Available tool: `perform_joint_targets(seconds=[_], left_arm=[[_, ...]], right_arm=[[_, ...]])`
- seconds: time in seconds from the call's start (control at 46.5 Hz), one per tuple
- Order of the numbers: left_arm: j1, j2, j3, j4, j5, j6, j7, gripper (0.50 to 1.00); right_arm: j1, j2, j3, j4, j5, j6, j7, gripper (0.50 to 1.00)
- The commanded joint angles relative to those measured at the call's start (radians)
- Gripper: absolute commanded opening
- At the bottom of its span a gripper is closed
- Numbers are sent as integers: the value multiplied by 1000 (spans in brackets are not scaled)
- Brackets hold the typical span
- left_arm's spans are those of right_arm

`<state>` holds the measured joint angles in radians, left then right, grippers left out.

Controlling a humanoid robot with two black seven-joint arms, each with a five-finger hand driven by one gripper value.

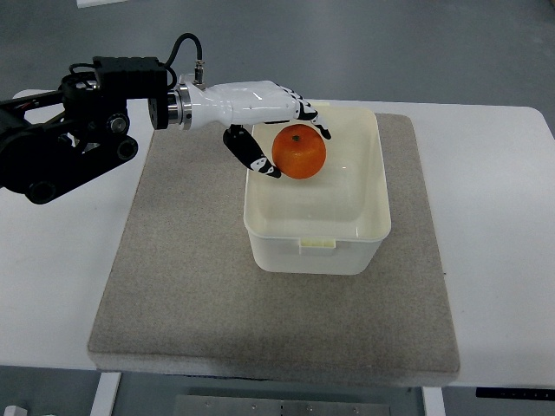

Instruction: Put orange in box with left hand

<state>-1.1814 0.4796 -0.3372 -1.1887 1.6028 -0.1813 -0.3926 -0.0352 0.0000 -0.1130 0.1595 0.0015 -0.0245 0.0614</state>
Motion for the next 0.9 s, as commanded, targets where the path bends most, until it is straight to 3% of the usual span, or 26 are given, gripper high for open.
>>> perform_joint_targets(seconds=[0.0, 0.28, 0.43, 0.667, 0.796, 0.882], left_arm=[[2, 2, 4, 0, -7, -9, 0, 992], [9, 8, -35, -2, -36, 11, 0, 992], [20, 39, -149, 17, -271, 28, 0, 992], [111, 68, -138, 175, -782, 11, 0, 992], [138, 66, -121, 273, -879, -15, 3, 992], [152, 68, -118, 339, -899, -76, 21, 992]], right_arm=[[0, 0, -1, 0, 0, 0, 0, 930], [0, 0, -1, 0, 0, 0, 0, 932], [0, 0, 0, 0, 0, 0, 0, 932], [0, 0, 1, 0, 0, 0, 0, 932], [0, 0, 1, 0, 0, 0, 0, 930], [0, 0, -1, 0, 0, 0, 0, 932]])
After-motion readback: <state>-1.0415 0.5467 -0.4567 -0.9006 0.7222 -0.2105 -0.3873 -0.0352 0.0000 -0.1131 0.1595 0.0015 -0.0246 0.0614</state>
